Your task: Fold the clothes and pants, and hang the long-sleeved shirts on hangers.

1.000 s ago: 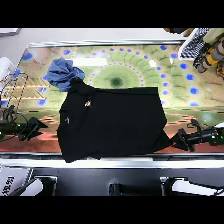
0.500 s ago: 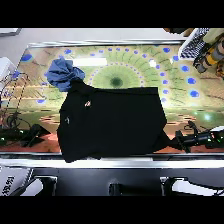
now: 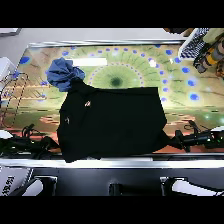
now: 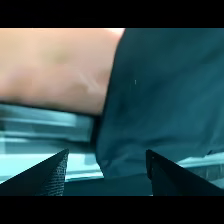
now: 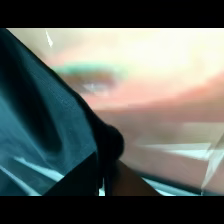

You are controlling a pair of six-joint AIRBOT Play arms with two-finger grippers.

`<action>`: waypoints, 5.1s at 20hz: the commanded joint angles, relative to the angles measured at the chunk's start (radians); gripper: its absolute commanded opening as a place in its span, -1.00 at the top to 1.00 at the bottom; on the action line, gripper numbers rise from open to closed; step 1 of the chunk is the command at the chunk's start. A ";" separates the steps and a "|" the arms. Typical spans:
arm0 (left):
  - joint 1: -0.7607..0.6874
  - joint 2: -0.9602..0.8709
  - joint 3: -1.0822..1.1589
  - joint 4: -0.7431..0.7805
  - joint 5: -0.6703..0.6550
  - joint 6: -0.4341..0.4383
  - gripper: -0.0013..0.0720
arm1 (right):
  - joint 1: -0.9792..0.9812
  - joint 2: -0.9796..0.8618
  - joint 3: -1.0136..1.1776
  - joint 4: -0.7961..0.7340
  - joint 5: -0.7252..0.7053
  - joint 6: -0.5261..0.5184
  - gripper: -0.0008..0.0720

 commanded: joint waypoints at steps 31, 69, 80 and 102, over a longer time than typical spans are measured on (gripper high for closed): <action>-0.243 -0.001 -0.066 -0.106 0.219 -0.167 0.92 | 0.056 0.068 0.003 0.321 0.031 -0.137 0.91; -0.244 -0.251 1.246 0.132 0.053 -0.142 0.92 | 0.399 0.056 1.158 -0.128 0.048 0.444 0.91; -0.318 -0.784 1.247 0.023 0.394 0.049 0.92 | 0.497 -0.431 1.155 -0.091 -0.288 0.318 0.91; -0.327 -0.848 1.242 0.116 -0.011 -0.005 0.92 | 0.549 -0.525 1.149 -0.337 0.121 0.495 0.91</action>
